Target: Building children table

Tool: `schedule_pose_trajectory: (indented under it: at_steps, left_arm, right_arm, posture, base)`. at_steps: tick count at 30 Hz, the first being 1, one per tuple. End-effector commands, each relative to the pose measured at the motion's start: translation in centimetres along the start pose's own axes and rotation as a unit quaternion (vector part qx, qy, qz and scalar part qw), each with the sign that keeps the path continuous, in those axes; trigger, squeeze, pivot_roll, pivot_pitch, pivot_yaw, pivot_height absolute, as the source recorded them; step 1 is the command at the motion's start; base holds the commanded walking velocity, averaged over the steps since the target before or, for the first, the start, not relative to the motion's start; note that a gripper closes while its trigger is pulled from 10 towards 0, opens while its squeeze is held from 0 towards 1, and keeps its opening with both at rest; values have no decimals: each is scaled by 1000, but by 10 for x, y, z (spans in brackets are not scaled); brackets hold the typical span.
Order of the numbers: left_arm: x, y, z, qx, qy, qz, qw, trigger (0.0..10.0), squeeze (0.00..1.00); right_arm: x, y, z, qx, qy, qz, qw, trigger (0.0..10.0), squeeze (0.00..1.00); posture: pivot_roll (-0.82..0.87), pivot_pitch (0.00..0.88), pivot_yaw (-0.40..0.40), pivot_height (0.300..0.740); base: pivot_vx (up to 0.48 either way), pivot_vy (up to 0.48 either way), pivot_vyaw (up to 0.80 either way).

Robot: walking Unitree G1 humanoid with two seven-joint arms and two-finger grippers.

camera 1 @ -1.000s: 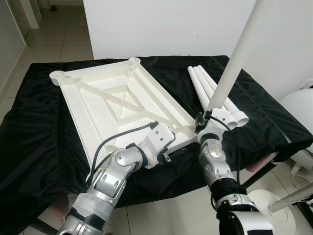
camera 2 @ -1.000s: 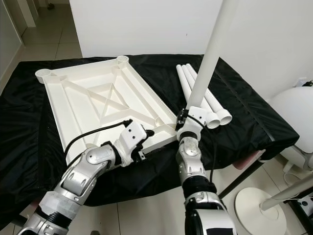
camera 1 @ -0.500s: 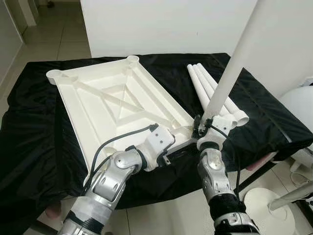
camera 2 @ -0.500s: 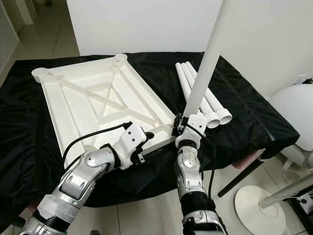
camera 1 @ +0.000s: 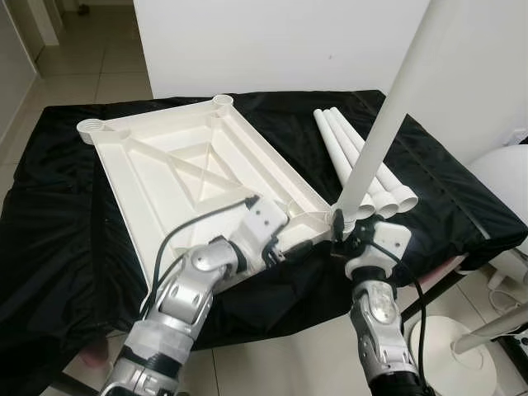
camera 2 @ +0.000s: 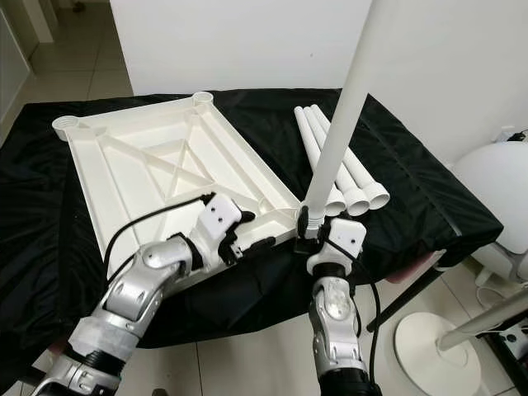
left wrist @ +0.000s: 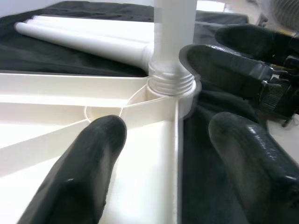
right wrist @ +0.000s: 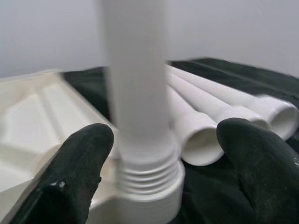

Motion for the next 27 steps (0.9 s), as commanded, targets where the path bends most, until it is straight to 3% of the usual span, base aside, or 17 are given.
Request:
schedule_pose_trajectory:
  at_steps: [1,3,7,11,19,27]
  left_arm:
    - [-2,17,-6,-16,19,63,998,10000,0]
    - [-2,17,-6,-16,19,63,998,10000,0]
    - [-5,42,-11,-33,37,124,991,10000,0]
    - [-5,52,-16,-35,62,143,987,10000,0]
    - [-1,46,-18,-18,75,86,993,10000,0]
    - [2,36,-20,-3,86,36,996,10000,0]
  right_arm:
    - [-13,6,-2,12,9,38,999,10000,0]
    - [-13,6,-2,12,9,38,999,10000,0]
    - [-33,7,-5,22,26,81,996,10000,0]
    - [-36,7,-4,26,28,90,995,10000,0]
    - [-37,8,-1,25,27,88,995,10000,0]
    - [-43,-6,7,27,9,65,997,10000,0]
  posture:
    - [27,0,-34,740]
    - [27,0,-34,740]
    - [18,1,-27,740]
    - [12,14,-19,740]
    - [3,27,-11,740]
    - [-7,41,0,740]
  base:
    - [0,0,0]
    - [0,0,0]
    - [0,0,0]
    - [0,0,0]
    - [0,0,0]
    - [0,0,0]
Point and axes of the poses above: a point about 5 cm out from each wrist's last joint towards the gripper, its own x axis pointing out of the wrist towards the gripper, its own z axis along the axis of the wrist's last joint, y = z × x, the point moved 2 cm from there along x, pointing out of the wrist towards the gripper, and after that the axes turned 6 degrees about x, right-handed, at the moved point
